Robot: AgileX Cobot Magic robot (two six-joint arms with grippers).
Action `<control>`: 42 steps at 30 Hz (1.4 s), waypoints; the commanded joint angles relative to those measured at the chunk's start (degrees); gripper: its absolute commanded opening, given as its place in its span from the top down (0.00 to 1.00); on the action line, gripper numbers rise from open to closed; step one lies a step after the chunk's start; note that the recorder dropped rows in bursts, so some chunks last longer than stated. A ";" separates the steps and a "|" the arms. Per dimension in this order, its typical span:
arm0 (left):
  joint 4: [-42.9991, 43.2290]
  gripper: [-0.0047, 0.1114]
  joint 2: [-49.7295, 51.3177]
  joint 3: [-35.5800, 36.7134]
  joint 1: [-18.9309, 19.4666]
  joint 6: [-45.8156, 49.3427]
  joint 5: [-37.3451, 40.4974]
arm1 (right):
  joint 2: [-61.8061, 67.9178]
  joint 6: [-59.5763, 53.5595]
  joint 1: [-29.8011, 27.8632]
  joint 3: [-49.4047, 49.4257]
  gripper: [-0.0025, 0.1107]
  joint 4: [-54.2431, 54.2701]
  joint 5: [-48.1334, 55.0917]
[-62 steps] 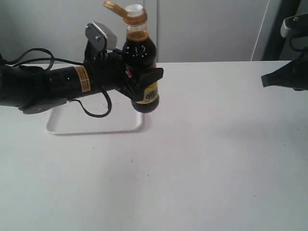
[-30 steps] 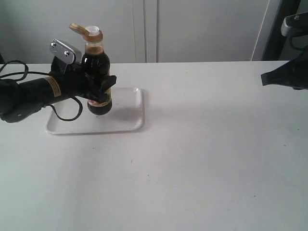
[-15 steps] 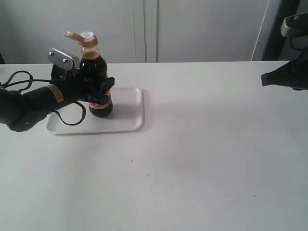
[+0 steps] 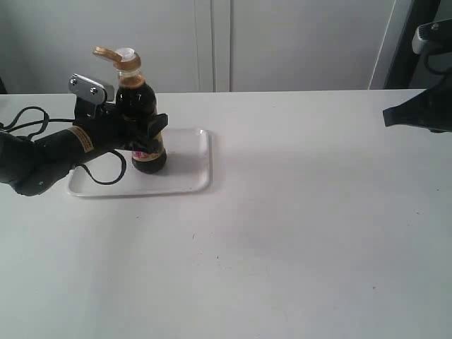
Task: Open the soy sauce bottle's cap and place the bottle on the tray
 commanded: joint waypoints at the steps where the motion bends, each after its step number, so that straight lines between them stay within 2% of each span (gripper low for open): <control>1: -0.10 0.78 -1.02 -0.68 0.10 -1.65 -5.51 | 0.04 -0.21 0.00 0.24 0.98 0.32 0.10; 4: 1.14 0.55 -1.02 -0.68 0.10 -1.65 -5.51 | 0.04 -0.21 0.00 0.24 0.98 0.32 0.10; 7: 1.75 0.37 -1.02 -0.68 0.10 -2.68 -5.51 | 0.04 -1.27 0.00 0.24 0.98 0.58 0.10; 10: 2.00 0.26 -1.02 -0.68 0.10 -2.95 -5.51 | 0.04 -1.27 0.00 0.24 0.98 0.83 0.10; 16: 2.93 0.14 -1.02 -0.68 0.10 -3.08 -5.64 | 0.04 -1.38 0.00 0.24 0.98 0.81 0.10; 23: 3.28 0.13 -2.12 -0.68 0.10 -3.08 -5.90 | 0.04 -2.46 0.00 0.24 0.98 0.81 0.10; 32: 4.71 0.13 -8.52 -0.68 0.10 -4.64 -5.22 | 0.04 -2.60 0.00 0.24 0.98 0.81 0.10; 36: 4.71 0.13 -11.36 -0.68 0.10 -4.64 -1.33 | 0.04 -2.60 0.00 0.24 0.98 0.81 0.10; 42: 4.82 0.13 -15.11 -0.68 0.10 -4.64 0.56 | 0.04 -2.60 0.00 0.24 0.98 0.81 0.10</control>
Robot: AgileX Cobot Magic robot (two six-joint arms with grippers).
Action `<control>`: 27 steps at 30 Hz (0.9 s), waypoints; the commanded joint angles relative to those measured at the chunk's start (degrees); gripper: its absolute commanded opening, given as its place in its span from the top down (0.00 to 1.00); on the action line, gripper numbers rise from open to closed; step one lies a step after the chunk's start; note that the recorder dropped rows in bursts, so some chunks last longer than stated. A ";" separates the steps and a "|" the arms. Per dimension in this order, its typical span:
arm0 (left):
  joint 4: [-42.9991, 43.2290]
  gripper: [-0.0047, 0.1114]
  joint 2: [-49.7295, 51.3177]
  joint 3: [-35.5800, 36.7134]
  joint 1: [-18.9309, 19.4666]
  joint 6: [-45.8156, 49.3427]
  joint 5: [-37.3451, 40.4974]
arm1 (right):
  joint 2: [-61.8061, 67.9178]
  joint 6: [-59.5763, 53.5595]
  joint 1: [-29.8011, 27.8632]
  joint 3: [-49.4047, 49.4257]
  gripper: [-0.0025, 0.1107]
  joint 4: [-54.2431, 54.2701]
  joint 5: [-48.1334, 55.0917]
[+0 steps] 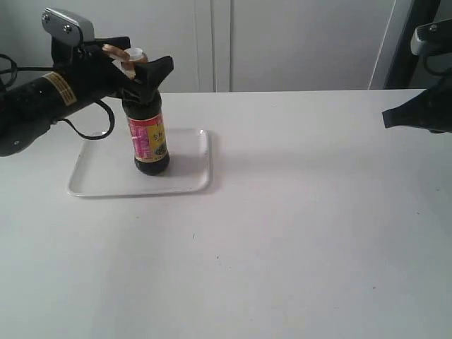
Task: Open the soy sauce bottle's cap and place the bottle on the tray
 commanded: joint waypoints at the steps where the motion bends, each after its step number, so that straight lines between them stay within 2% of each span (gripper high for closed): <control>1: 0.72 0.13 -3.25 -0.14 0.10 -0.48 2.00 | 0.04 -0.64 0.00 0.24 0.98 -0.06 -0.02; 11: 2.65 0.13 -7.68 -0.14 0.10 -2.42 4.68 | 0.04 -0.64 0.00 0.24 0.98 -0.06 -0.02; 15: 3.76 0.18 -9.39 -0.14 0.10 -3.75 6.32 | 0.04 -0.64 0.00 0.24 0.98 -0.06 -0.02; 17: 5.95 0.25 -10.42 -0.14 0.10 -3.85 8.02 | 0.04 -0.64 0.00 0.24 0.98 -0.06 -0.02; 23: 12.74 0.54 -15.01 -0.14 0.10 -7.35 13.69 | 0.04 -0.66 0.00 0.24 0.98 -0.06 0.08; 27: 14.02 0.82 -18.45 -0.14 0.10 -11.85 18.85 | 0.04 -0.66 0.00 0.24 0.98 -0.06 0.08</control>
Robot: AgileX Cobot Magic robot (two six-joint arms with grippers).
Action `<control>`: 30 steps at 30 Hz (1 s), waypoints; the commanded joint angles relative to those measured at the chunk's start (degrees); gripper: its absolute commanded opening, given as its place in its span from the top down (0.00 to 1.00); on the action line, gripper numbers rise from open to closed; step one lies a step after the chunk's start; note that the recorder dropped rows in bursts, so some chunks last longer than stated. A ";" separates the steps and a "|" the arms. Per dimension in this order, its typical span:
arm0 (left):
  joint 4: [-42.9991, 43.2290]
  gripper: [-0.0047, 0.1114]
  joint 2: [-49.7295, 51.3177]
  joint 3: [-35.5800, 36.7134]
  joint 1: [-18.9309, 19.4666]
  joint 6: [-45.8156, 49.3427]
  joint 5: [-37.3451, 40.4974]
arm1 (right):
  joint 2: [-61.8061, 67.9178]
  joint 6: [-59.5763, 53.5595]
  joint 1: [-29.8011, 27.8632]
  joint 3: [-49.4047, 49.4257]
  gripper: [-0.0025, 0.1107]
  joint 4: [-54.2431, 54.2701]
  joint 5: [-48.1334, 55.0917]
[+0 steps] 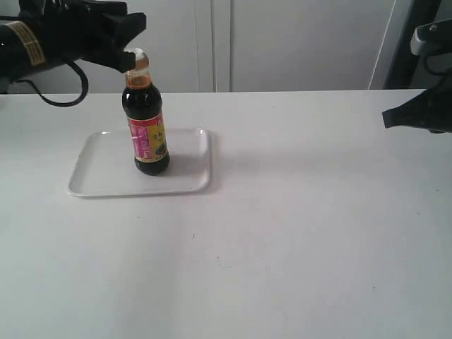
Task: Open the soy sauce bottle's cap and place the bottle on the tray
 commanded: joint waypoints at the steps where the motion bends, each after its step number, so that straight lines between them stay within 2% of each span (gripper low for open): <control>1: 3.17 0.89 -4.43 -0.14 0.10 -5.32 5.76 | 0.04 -0.66 0.00 0.24 0.98 -0.16 0.08; 2: 4.23 0.95 -5.15 -0.14 0.10 -5.78 6.95 | 0.04 -0.66 0.00 0.24 0.98 -0.16 0.08; 3: 5.31 0.96 -6.14 -0.14 0.10 -7.20 9.06 | 0.04 -0.87 0.00 0.24 0.98 -0.16 0.04; 8: 10.24 0.96 -9.22 -0.14 0.10 -16.89 19.96 | 0.04 -5.21 0.00 0.24 0.98 -0.27 1.58; 15: 26.02 0.96 -12.74 -0.14 0.10 -32.54 34.48 | -1.53 -5.62 0.00 0.24 0.98 -4.54 6.77; 20: 35.31 0.96 -15.02 0.48 0.10 -42.49 40.70 | -3.09 -5.50 0.00 -0.52 0.98 -6.12 11.21; 25: 40.93 0.96 -16.17 1.24 0.10 -38.83 49.97 | -5.04 -4.99 0.00 -1.55 0.98 -6.15 14.65; 30: 41.93 0.96 -16.29 1.24 0.10 -22.85 64.38 | -7.13 -4.78 0.00 -1.55 0.98 -6.04 15.99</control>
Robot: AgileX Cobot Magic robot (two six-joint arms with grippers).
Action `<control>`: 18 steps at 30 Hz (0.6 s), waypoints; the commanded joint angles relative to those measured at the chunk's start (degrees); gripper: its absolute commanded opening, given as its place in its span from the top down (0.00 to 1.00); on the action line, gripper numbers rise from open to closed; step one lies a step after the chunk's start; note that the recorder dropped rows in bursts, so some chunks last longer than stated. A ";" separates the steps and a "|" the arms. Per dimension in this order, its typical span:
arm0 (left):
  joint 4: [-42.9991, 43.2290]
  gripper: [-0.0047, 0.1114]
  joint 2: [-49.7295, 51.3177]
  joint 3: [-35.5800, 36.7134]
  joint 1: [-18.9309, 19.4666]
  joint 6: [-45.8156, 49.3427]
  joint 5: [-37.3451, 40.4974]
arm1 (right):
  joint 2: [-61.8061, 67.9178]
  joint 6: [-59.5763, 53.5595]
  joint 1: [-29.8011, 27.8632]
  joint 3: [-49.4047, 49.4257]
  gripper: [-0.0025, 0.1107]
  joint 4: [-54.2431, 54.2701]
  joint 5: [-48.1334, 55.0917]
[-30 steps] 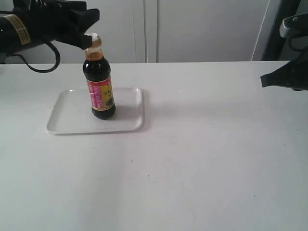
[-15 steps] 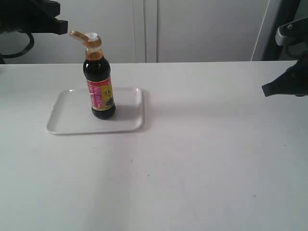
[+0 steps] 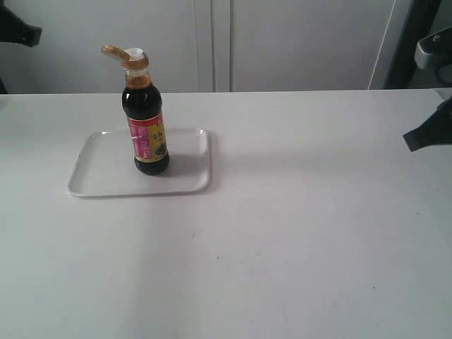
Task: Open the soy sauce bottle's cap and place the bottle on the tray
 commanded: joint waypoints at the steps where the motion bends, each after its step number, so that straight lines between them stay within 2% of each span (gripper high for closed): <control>1: 0.88 0.96 -0.96 0.23 0.10 14.82 14.75 | -2.06 0.20 0.00 -0.43 0.98 -0.08 1.14; 4: -2.53 0.96 -0.96 0.23 0.10 20.71 27.99 | -2.61 0.20 0.00 -0.43 0.98 0.05 1.55; 8: -13.65 0.96 -0.97 0.23 0.10 27.27 36.57 | -2.70 0.20 0.00 -0.43 0.98 0.05 0.92; 14: -44.50 0.96 -1.25 0.23 0.10 44.87 33.91 | -2.70 0.98 0.00 -0.43 0.98 0.28 0.84; 15: -55.07 0.96 -2.17 0.23 0.10 52.04 31.86 | -3.04 2.19 0.00 -0.43 0.98 0.28 0.95; 16: -59.01 0.96 -2.77 0.23 0.10 55.40 31.25 | -3.32 2.83 0.00 -0.43 0.98 0.15 0.95; 17: -67.44 0.96 -4.75 0.23 0.10 61.80 29.80 | -4.03 3.46 0.00 -0.43 0.98 0.15 0.95; 18: -70.02 0.96 -5.97 0.23 0.10 63.79 29.49 | -4.41 3.96 0.00 -0.43 0.98 0.15 0.95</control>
